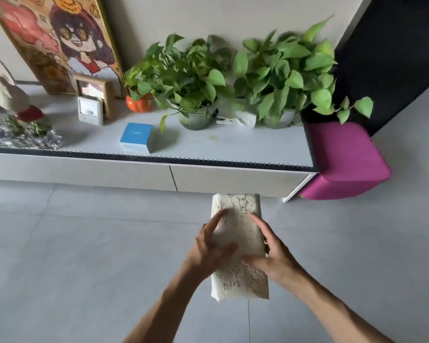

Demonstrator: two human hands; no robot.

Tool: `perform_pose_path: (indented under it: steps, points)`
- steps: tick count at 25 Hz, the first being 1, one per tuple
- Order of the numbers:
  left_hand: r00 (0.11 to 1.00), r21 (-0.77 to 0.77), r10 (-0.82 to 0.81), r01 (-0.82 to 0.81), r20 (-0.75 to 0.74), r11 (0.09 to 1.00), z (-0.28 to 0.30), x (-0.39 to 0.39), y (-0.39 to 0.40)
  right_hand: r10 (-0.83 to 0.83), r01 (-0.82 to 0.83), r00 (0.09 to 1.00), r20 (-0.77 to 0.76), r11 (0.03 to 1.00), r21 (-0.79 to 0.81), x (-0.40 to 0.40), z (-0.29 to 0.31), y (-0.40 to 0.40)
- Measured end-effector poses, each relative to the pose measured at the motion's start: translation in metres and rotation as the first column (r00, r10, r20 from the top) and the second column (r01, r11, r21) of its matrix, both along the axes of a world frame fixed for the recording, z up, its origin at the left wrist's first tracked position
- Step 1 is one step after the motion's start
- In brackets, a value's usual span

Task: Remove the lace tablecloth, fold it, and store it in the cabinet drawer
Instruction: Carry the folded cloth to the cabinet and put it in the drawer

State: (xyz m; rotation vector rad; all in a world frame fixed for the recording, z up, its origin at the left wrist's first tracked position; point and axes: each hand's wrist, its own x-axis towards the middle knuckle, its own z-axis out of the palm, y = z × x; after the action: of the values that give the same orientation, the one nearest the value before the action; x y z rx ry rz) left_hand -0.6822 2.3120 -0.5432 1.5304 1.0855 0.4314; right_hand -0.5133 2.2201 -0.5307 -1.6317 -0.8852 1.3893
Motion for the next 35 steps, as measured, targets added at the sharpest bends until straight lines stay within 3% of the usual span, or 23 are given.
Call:
perform_pose_path:
  steps: [2, 4, 5, 7, 8, 12, 14, 15, 17, 18, 20, 22, 25, 29, 31, 32, 33, 34, 35]
  points:
    - [0.997, 0.022, 0.077, -0.077, 0.008, 0.997, -0.057, 0.018, 0.009, -0.012, 0.012, 1.000, -0.004, 1.000, 0.026, 0.012, -0.063, 0.013]
    - [0.981, -0.050, 0.181, -0.185, -0.075, 0.981, -0.103, 0.028, 0.018, -0.024, 0.023, 1.000, 0.009, 0.999, 0.045, 0.015, -0.117, 0.023]
    - [0.966, -0.163, 0.228, -0.247, -0.125, 0.955, -0.124, 0.030, 0.022, -0.019, 0.019, 1.000, 0.000, 0.998, 0.053, 0.016, -0.142, 0.026]
    - [0.937, -0.493, 0.320, -0.345, -0.138, 0.799, -0.156, 0.031, 0.032, -0.013, 0.014, 0.999, -0.035, 0.998, 0.055, 0.018, -0.182, 0.031]
    - [0.931, -0.559, 0.345, -0.348, -0.116, 0.752, -0.169, 0.030, 0.034, -0.010, 0.012, 0.999, -0.037, 0.999, 0.051, 0.017, -0.195, 0.033]
    - [0.892, -0.539, 0.446, -0.410, -0.069, 0.736, -0.194, 0.020, 0.038, 0.034, -0.032, 0.998, -0.057, 0.998, 0.048, 0.010, -0.228, 0.047]
    - [0.842, -0.524, 0.540, -0.467, -0.016, 0.712, -0.201, 0.011, 0.043, -0.074, 0.080, 0.989, -0.126, 0.996, 0.044, 0.010, -0.232, 0.068]
    - [0.816, -0.526, 0.577, -0.490, 0.003, 0.695, -0.202, 0.006, 0.044, -0.227, 0.231, 0.946, -0.233, 0.973, -0.009, 0.013, -0.230, 0.083]
    - [0.780, -0.535, 0.626, -0.519, 0.025, 0.667, -0.205, -0.005, 0.048, -0.525, 0.522, 0.690, -0.498, 0.838, -0.161, 0.026, -0.229, 0.119]
    - [0.764, -0.542, 0.644, -0.523, 0.044, 0.658, -0.206, -0.010, 0.050, -0.596, 0.594, 0.553, -0.582, 0.772, -0.226, 0.034, -0.227, 0.136]
    - [0.745, -0.540, 0.662, -0.528, 0.075, 0.655, -0.206, -0.019, 0.053, -0.615, 0.643, 0.398, -0.681, 0.716, -0.272, 0.045, -0.227, 0.161]
    - [0.746, -0.519, 0.659, -0.530, 0.090, 0.671, -0.208, -0.023, 0.056, -0.597, 0.668, 0.317, -0.737, 0.692, -0.273, 0.047, -0.234, 0.178]
    - [0.745, -0.504, 0.656, -0.523, 0.122, 0.687, -0.205, -0.030, 0.055, -0.602, 0.665, 0.315, -0.734, 0.691, -0.283, 0.041, -0.244, 0.187]
    - [0.738, -0.511, 0.639, -0.472, 0.217, 0.718, -0.198, -0.045, 0.048, -0.649, 0.668, 0.352, -0.674, 0.679, -0.304, 0.042, -0.240, 0.179]
    - [0.749, -0.526, 0.600, -0.403, 0.280, 0.749, -0.190, -0.050, 0.050, -0.655, 0.631, 0.424, -0.626, 0.709, -0.314, 0.036, -0.232, 0.166]
    - [0.758, -0.529, 0.569, -0.357, 0.317, 0.770, -0.184, -0.053, 0.054, -0.669, 0.607, 0.550, -0.500, 0.731, -0.310, 0.029, -0.227, 0.152]
    - [0.771, -0.520, 0.528, -0.305, 0.357, 0.798, -0.177, -0.056, 0.059, -0.647, 0.596, 0.714, -0.268, 0.762, -0.253, 0.019, -0.223, 0.131]
    - [0.783, -0.500, 0.478, -0.252, 0.398, 0.829, -0.168, -0.058, 0.066, -0.589, 0.594, 0.804, 0.076, 0.801, -0.074, 0.011, -0.219, 0.107]
    - [0.792, -0.472, 0.431, -0.208, 0.433, 0.857, -0.157, -0.060, 0.072, -0.539, 0.500, 0.725, 0.429, 0.840, 0.211, 0.005, -0.214, 0.087]
